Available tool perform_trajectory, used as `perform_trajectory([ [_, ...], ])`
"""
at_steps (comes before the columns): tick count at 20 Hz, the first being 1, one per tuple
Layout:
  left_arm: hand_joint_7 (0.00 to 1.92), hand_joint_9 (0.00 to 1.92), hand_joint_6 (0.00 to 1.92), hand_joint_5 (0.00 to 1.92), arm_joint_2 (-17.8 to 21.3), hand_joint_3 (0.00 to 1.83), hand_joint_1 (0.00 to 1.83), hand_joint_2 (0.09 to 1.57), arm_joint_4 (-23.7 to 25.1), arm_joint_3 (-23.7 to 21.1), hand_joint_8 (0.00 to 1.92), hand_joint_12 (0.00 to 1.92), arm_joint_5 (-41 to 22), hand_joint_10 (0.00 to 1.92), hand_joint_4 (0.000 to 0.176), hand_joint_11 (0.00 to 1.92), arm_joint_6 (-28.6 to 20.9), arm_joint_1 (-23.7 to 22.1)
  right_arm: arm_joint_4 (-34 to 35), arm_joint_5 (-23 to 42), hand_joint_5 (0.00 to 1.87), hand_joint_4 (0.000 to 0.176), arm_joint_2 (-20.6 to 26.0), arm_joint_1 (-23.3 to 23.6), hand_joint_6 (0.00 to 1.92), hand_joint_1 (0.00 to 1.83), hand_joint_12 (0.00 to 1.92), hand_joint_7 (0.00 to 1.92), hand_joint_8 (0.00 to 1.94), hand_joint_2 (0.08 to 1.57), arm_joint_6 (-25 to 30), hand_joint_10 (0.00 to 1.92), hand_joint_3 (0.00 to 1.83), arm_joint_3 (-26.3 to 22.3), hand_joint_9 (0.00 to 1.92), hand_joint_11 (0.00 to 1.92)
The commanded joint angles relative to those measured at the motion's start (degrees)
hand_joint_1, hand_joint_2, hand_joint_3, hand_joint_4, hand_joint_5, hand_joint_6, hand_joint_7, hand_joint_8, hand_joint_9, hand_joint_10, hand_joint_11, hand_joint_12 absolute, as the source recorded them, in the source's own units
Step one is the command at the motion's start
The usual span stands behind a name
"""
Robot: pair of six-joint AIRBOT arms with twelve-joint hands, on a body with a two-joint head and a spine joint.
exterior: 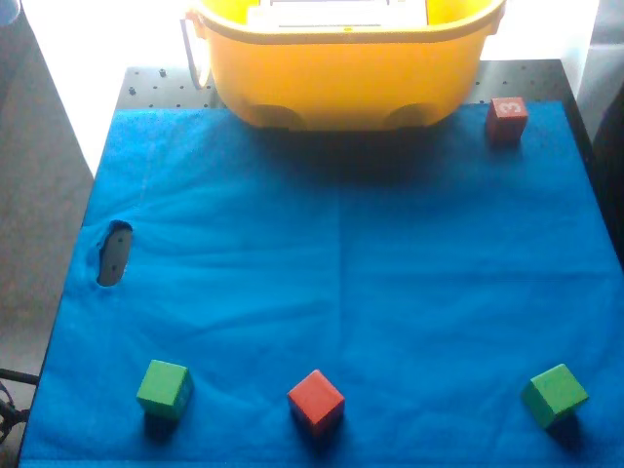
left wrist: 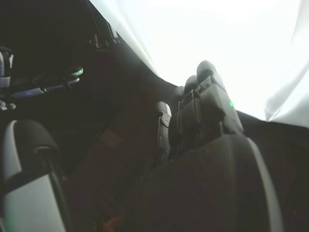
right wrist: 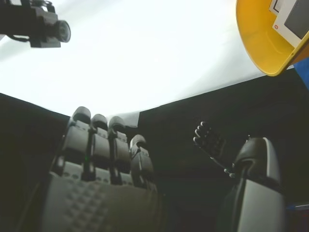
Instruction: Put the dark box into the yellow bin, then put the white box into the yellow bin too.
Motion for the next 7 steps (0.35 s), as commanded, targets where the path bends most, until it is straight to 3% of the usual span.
perform_trajectory([
  [1, 0.22, 0.22, 0.02, 0.31, 0.8, 0.0, 0.84, 0.81, -2.1, -0.5, 0.01, 0.07, -8.8, 0.01, 0.091, 0.24, -0.1, 0.0, 1.0, 7.7, 0.0, 0.019, 0.8, 1.1, 0.0, 0.6, 0.0, 0.12, 0.01, 0.77, -0.2, 0.01, 0.02, -0.5, 0.04, 0.0],
  [2, 0.23, 0.24, 0.01, 0.32, 1.4, 0.01, 0.79, 0.83, -2.2, -1.3, 0.0, 0.07, -10.3, 0.01, 0.11, 0.24, 0.8, 0.5, 0.8, 9.1, 0.0, 0.034, 1.4, 1.1, 0.0, 0.55, 0.0, 0.14, 0.01, 0.76, -0.2, 0.01, 0.01, -1.1, 0.05, 0.0],
  [4, 0.21, 0.19, 0.0, 0.19, 2.6, 0.02, 0.8, 0.86, -2.8, -3.1, 0.0, 0.02, -13.0, 0.0, 0.074, 0.13, 3.2, 2.3, 0.3, 10.1, 0.0, 0.048, 1.6, 1.3, 0.0, 0.68, 0.0, 0.15, 0.0, 0.85, -0.2, 0.0, 0.01, -1.2, 0.05, 0.0],
  [5, 0.19, 0.15, 0.01, 0.18, 3.1, 0.02, 0.88, 0.88, -2.8, -3.7, 0.0, 0.01, -13.5, 0.0, 0.063, 0.09, 3.8, 2.8, 0.0, 10.1, 0.0, 0.044, 1.6, 1.3, 0.0, 0.71, 0.01, 0.13, 0.0, 0.78, -0.2, 0.01, 0.0, -1.4, 0.07, 0.02],
  [6, 0.22, 0.22, 0.01, 0.25, 3.5, 0.01, 0.86, 0.86, -2.7, -4.3, 0.0, 0.04, -13.5, 0.01, 0.036, 0.16, 4.4, 2.9, -0.2, 10.1, 0.0, 0.043, 2.0, 1.3, 0.0, 0.64, 0.01, 0.13, 0.0, 0.76, -0.2, 0.01, 0.0, -1.7, 0.07, 0.03],
  [7, 0.25, 0.26, 0.0, 0.23, 3.5, 0.0, 0.89, 0.81, -2.6, -4.5, 0.01, 0.07, -13.5, 0.02, 0.021, 0.22, 4.9, 2.9, -0.3, 10.2, 0.0, 0.045, 2.2, 1.3, 0.0, 0.64, 0.02, 0.14, 0.01, 0.76, -0.2, 0.01, 0.0, -1.9, 0.09, 0.04],
])
